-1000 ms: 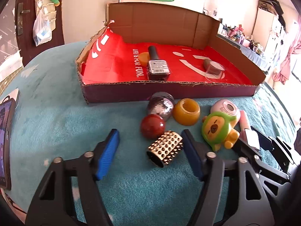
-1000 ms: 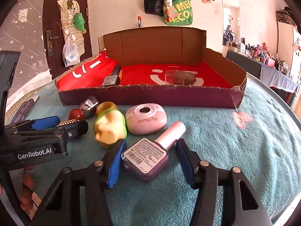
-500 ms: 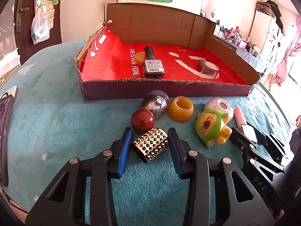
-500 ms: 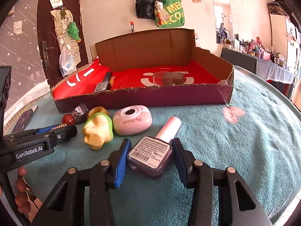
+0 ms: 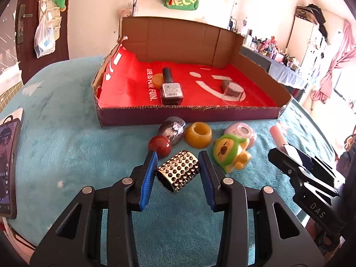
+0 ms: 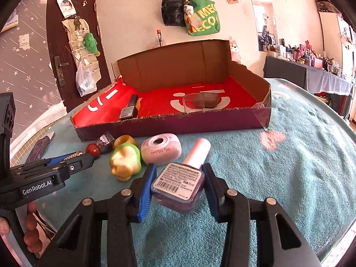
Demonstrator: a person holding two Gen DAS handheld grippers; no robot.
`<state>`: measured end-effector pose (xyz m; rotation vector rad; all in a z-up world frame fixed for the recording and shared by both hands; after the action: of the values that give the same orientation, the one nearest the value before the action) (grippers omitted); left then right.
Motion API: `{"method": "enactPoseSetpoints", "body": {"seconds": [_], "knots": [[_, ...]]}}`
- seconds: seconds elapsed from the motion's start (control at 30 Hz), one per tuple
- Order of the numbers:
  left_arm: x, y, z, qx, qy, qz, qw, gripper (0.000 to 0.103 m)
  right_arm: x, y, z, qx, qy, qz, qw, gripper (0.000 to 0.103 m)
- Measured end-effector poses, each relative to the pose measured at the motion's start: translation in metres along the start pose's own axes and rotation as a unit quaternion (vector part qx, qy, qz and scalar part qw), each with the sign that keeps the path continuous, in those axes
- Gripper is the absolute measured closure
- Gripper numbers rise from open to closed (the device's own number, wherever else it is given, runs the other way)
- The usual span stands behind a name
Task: Organize rigid objects
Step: 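Lift the cylinder and nail polish and carry both into the red box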
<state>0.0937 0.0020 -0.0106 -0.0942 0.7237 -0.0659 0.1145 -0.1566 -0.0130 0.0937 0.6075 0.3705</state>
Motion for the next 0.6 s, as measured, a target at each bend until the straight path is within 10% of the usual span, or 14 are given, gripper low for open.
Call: {"method": "enactPoseSetpoints", "body": {"seconds": [0.6], "knots": [[-0.005,-0.010,0.019,0.024,-0.018,-0.025,0.9992,0.067,-0.009,0.027,0.025,-0.034,0.001,0.051,0.998,0.058]]}}
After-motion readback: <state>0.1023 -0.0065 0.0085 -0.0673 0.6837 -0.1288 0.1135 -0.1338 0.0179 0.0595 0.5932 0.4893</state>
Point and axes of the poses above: each gripper's, at about its wrist camera, not at the fingertips, and x roughly the way its jaws point, y to its left, z to its top, the point moved 7 cm from there along x, roughly the way its jaws point, and after that the axes turned 4 degrees about z, right-handed, at the moved point
